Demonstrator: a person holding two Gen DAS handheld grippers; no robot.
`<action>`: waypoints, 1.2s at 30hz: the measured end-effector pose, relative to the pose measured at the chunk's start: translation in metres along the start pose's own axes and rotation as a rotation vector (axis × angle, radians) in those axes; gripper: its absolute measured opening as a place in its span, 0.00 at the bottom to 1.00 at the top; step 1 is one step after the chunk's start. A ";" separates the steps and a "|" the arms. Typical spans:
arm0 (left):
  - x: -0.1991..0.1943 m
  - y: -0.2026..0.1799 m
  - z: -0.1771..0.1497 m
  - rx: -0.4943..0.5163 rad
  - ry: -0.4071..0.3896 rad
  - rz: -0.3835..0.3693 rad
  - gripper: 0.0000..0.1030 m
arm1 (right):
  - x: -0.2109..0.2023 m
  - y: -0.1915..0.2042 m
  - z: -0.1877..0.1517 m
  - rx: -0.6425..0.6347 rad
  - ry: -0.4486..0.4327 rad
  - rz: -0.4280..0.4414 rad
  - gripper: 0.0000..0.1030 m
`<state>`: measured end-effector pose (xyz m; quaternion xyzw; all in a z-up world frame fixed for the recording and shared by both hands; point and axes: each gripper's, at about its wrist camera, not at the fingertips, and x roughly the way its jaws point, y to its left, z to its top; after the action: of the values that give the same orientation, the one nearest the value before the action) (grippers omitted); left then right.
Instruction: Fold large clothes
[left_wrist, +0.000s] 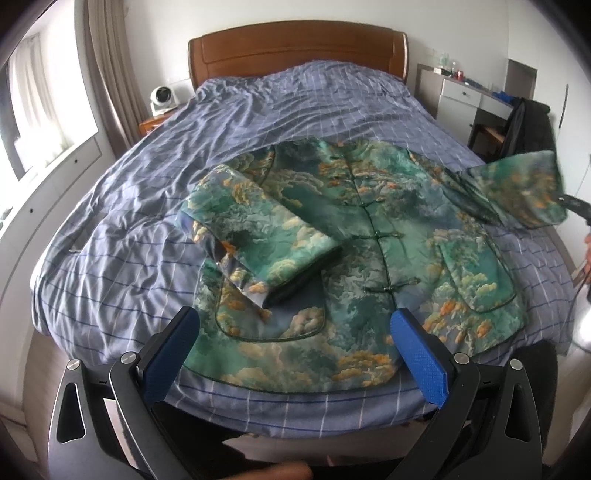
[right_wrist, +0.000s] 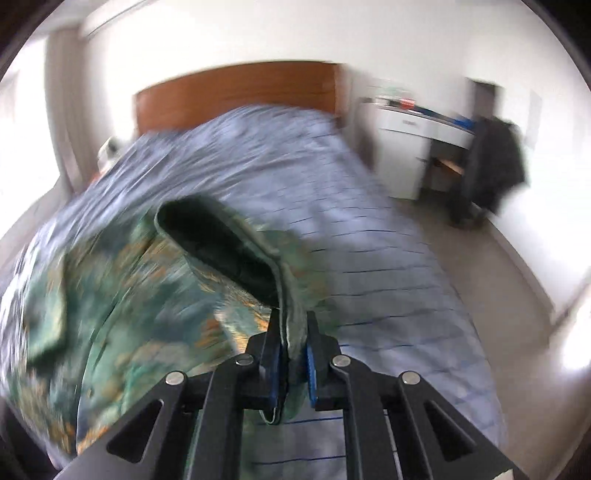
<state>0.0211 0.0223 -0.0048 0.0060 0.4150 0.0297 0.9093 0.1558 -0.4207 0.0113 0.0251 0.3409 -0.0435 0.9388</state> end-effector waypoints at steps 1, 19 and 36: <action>0.001 0.001 0.001 0.000 0.002 0.000 1.00 | -0.001 -0.026 0.001 0.074 -0.001 -0.014 0.10; 0.005 0.016 0.032 0.190 -0.102 -0.092 1.00 | 0.072 -0.219 -0.096 0.699 0.120 -0.129 0.29; 0.166 -0.002 0.013 0.616 0.124 -0.107 0.97 | -0.042 -0.084 -0.128 0.371 0.071 -0.014 0.35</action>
<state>0.1394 0.0307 -0.1213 0.2576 0.4588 -0.1449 0.8380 0.0338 -0.4922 -0.0608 0.1968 0.3603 -0.1114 0.9050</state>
